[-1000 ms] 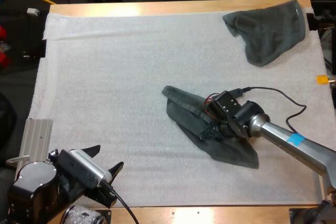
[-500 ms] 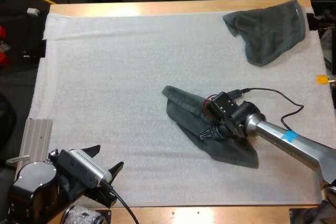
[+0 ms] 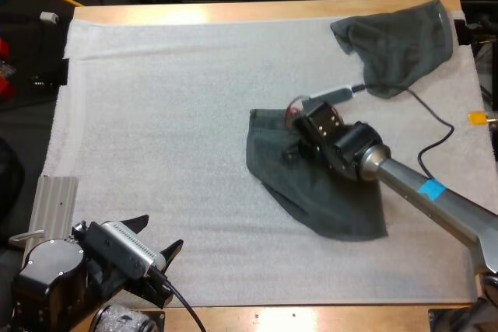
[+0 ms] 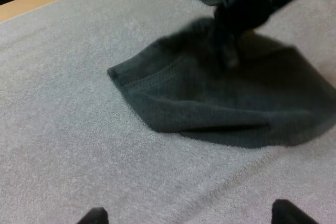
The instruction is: Pick towel from pile, fold and stack
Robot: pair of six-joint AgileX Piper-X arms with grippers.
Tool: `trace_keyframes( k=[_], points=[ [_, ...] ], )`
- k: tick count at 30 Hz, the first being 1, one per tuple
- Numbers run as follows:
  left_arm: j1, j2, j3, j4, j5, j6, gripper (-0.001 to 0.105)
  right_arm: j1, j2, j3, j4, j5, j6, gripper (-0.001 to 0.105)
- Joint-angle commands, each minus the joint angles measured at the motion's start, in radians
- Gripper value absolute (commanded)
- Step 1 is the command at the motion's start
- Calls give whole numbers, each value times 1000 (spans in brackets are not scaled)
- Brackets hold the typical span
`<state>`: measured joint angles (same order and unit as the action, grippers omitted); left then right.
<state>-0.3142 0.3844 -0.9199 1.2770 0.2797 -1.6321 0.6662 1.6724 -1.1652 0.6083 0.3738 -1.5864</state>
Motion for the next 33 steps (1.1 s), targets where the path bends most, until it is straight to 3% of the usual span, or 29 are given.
trace_keyframes(
  k=[1,9,11,14,16,18,19,26,33],
  points=[
    [-5,2,-5,-10,2,-1,59,-23,-3,-18,-19,29,-10,0],
    [-5,2,-5,-10,2,-1,59,-156,-3,-46,-64,4,-16,0],
    [-5,2,-5,-10,2,-1,59,-185,-3,-46,-68,-37,-20,4],
    [-5,2,-5,-10,2,-1,59,-218,-3,-46,-80,-122,-18,34],
    [-5,2,-5,-10,2,-1,59,-228,-3,-46,-80,-141,-14,70],
    [-5,2,-5,-10,2,-1,59,-232,-3,-46,-68,-124,-14,88],
    [-5,2,-5,-10,2,-1,59,-232,-8,-47,-38,-106,-14,91],
    [-5,2,-5,-19,2,-1,59,-232,-49,-52,160,-108,-38,67],
    [-5,2,-5,-27,2,-1,59,-232,-94,-48,337,-175,-41,65]
  ],
)
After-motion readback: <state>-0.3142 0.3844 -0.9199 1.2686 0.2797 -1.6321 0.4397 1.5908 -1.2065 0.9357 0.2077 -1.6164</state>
